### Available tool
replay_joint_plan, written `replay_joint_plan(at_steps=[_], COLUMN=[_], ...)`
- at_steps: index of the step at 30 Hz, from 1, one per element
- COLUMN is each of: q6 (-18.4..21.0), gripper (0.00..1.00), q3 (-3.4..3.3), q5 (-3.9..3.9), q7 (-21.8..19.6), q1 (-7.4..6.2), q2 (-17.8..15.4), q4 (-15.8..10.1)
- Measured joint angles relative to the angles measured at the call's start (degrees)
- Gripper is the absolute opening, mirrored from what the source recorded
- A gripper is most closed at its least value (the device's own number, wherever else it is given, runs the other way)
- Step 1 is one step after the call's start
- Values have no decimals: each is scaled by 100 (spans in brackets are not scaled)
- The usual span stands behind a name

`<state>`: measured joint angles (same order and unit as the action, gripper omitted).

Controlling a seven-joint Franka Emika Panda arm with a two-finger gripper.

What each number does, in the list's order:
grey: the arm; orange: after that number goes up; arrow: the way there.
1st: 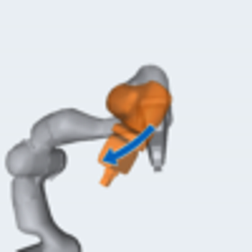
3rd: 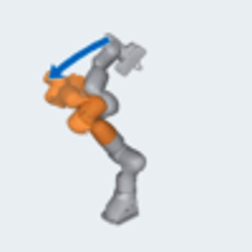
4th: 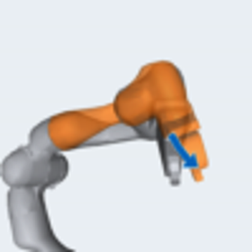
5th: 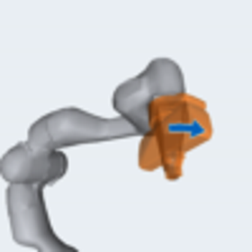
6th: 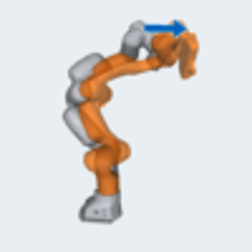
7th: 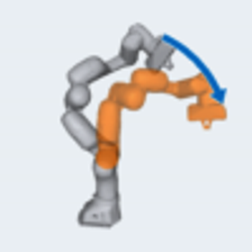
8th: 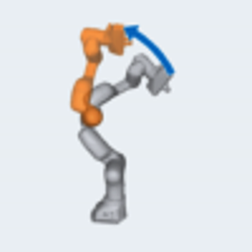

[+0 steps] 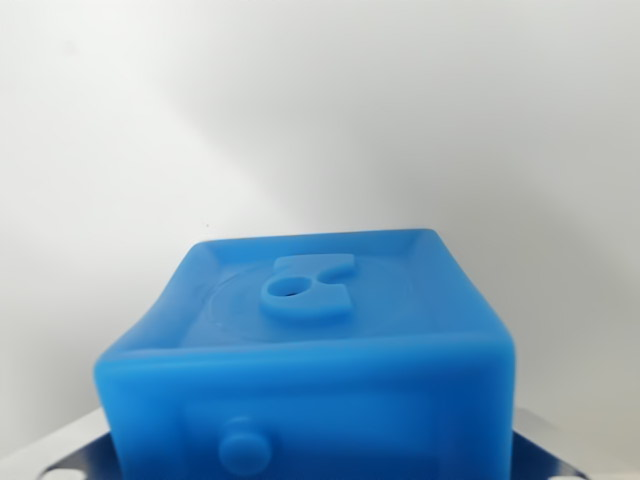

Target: Stack cube

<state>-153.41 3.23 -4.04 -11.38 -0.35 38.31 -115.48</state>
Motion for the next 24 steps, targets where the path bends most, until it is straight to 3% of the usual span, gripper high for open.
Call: replay_joint_plan(at_steps=[24], q6=[33], gripper=[0], q3=[0], q5=[0], q7=[0], q1=[0], q2=[-59], q4=[-15])
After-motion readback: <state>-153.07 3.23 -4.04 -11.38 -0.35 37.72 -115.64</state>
